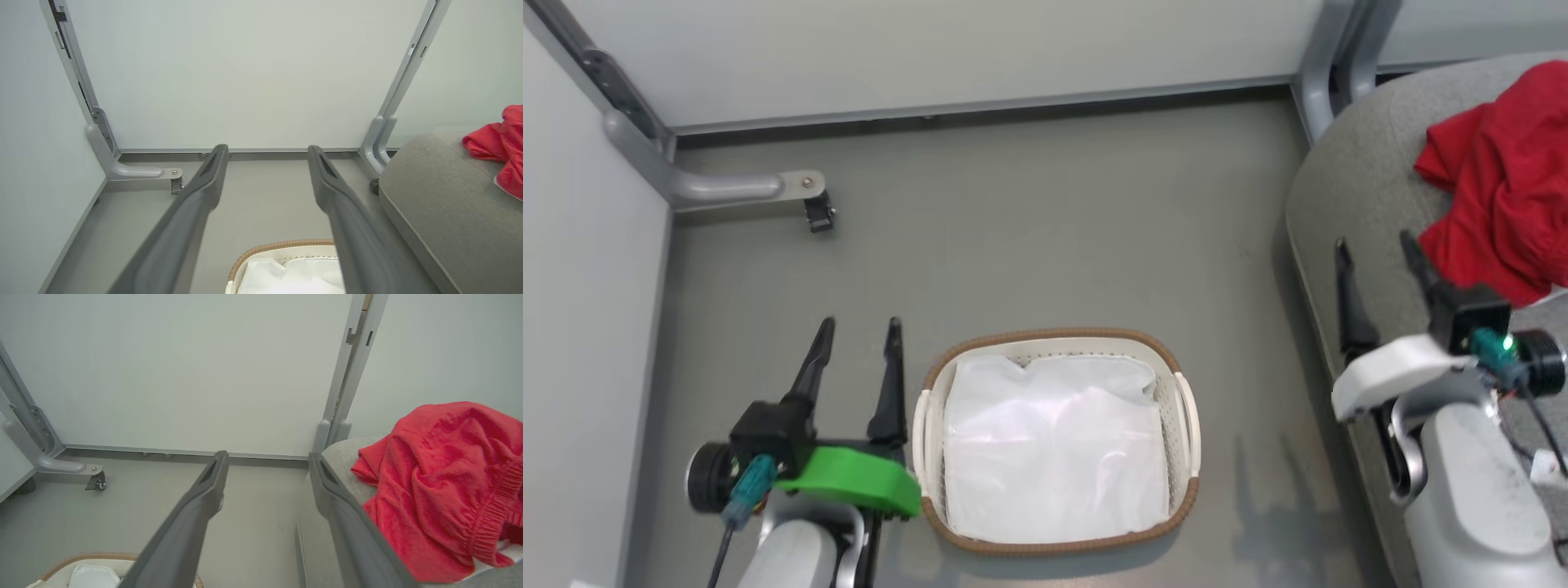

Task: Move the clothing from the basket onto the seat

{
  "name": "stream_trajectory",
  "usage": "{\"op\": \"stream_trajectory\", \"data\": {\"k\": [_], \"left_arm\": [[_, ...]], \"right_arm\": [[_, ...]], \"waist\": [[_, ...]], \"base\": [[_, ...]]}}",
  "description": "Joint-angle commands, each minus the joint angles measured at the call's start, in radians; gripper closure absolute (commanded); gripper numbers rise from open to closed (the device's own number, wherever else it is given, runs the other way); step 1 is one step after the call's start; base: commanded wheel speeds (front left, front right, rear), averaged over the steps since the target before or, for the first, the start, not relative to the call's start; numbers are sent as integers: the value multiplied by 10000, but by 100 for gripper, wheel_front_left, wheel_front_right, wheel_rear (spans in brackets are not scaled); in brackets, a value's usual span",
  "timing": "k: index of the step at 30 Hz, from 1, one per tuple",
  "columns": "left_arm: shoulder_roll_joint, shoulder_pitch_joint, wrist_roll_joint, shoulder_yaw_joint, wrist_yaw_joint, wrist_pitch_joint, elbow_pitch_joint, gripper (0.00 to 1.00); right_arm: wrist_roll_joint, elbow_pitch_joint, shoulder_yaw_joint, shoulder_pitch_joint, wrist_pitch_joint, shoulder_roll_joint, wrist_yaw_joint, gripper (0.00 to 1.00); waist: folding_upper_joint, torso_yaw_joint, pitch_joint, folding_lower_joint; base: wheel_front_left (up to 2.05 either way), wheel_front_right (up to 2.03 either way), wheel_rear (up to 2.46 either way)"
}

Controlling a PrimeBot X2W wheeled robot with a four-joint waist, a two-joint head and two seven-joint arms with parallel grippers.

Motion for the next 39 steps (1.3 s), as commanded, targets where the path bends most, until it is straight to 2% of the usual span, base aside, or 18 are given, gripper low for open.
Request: {"op": "stream_trajectory", "data": {"k": [1, 9, 17, 25, 39], "left_arm": [[-88, 346, 55, 183, -43, 10, 89, 0], [-396, 1365, 159, 1267, -234, 8, 238, 0], [-601, 1962, 379, 1822, -488, 8, 247, 0], [-743, 2210, 530, 1974, -707, 8, 319, 0], [-829, 2232, 612, 1977, -834, 8, 541, 0]], "right_arm": [[113, -180, 36, 429, -44, 26, -14, 0], [840, -1068, 426, 2080, -46, 237, -14, 0], [1704, -1464, 1150, 3042, -46, 240, -14, 0], [1893, -1397, 1253, 3379, -47, 239, -14, 0], [1899, -1247, 1297, 3438, -47, 240, -14, 0]], "waist": [[0, 306, -389, 1], [0, 335, -831, 1], [0, 214, -1166, 1], [0, 199, -1359, 1], [0, 309, -1544, 1]], "base": [[0, 0, 0], [0, 0, 0], [0, 0, 0], [0, 0, 0], [0, 0, 0]]}}
